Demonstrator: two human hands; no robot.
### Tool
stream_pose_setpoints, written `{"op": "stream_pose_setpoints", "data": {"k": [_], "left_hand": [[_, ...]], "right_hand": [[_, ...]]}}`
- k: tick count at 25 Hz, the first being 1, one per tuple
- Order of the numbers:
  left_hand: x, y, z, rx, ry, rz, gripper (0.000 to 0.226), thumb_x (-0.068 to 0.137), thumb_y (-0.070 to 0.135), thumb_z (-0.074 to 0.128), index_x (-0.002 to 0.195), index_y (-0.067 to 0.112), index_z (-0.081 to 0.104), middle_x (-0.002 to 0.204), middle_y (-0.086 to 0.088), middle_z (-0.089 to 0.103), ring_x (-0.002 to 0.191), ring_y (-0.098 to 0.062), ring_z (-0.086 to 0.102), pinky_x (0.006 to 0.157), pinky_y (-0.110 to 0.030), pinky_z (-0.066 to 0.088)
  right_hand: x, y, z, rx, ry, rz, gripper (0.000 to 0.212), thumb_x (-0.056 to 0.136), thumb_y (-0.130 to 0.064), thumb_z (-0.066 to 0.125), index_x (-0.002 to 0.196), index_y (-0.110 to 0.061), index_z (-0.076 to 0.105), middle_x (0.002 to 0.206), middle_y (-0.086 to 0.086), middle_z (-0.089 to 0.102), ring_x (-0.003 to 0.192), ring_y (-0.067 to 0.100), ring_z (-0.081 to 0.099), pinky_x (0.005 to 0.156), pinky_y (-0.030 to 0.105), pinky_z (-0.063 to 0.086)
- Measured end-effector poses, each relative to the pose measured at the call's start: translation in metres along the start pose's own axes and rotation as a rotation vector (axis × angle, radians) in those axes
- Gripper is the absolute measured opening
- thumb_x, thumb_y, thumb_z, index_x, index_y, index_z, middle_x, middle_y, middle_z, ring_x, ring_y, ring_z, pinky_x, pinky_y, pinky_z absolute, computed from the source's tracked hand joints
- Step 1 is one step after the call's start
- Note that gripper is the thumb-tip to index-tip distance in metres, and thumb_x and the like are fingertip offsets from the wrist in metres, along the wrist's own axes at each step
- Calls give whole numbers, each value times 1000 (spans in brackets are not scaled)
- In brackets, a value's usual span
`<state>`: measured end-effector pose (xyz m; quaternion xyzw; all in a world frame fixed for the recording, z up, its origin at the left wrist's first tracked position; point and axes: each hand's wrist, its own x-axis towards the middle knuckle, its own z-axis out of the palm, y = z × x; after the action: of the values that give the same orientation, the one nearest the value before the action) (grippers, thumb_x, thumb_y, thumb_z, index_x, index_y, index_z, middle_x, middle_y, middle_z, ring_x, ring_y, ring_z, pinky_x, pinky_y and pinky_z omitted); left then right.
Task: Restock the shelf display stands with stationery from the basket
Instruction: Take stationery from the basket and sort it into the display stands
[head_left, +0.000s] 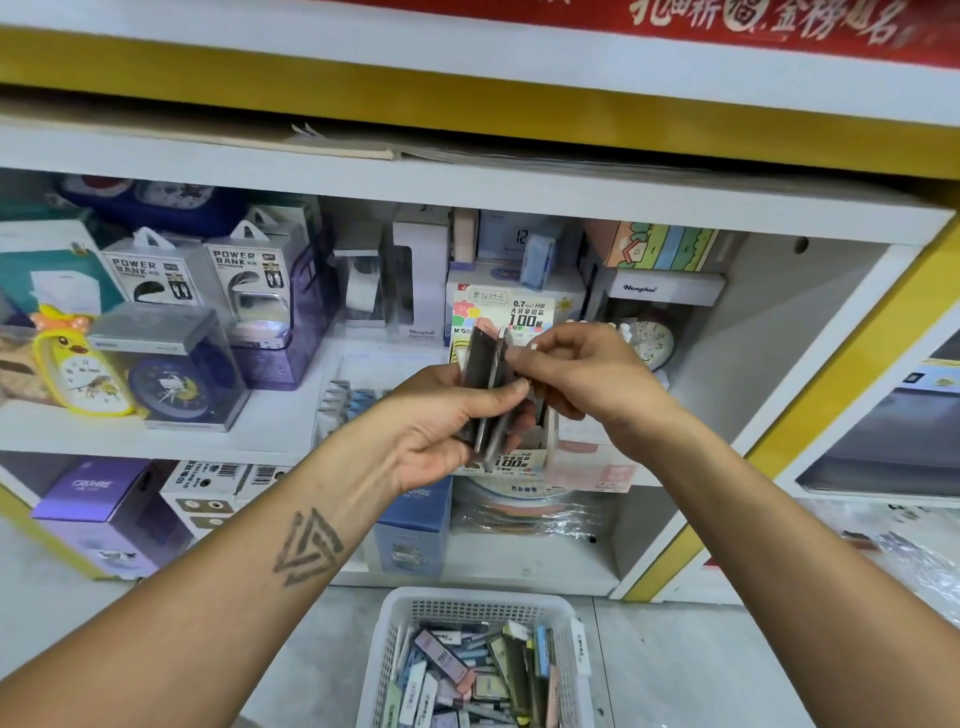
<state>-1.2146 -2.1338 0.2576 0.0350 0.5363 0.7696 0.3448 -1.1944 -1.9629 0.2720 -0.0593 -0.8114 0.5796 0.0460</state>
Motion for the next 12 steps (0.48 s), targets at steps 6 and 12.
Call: {"op": "stream_pose_setpoints", "data": {"k": [6,12], "left_hand": [[4,16,-16,-104,229,55,29,86,4,68,114,-3,63,90,-22,70,79,-29,71,71,-47,61],[-1,21,-20,-192,208,-30,20,94,12,58,107,-2,63,84,-17,64,74,-25,63,62,-37,59]], "right_hand": [[-3,-3,-29,-90,183,-255,18,90,-2,67,105,-12,65,77,4,73,65,18,67,58,29,54],[-4,15,-28,-624,219,-550,20,88,-13,72,106,-24,69,89,-6,71,74,8,62,73,31,54]]}}
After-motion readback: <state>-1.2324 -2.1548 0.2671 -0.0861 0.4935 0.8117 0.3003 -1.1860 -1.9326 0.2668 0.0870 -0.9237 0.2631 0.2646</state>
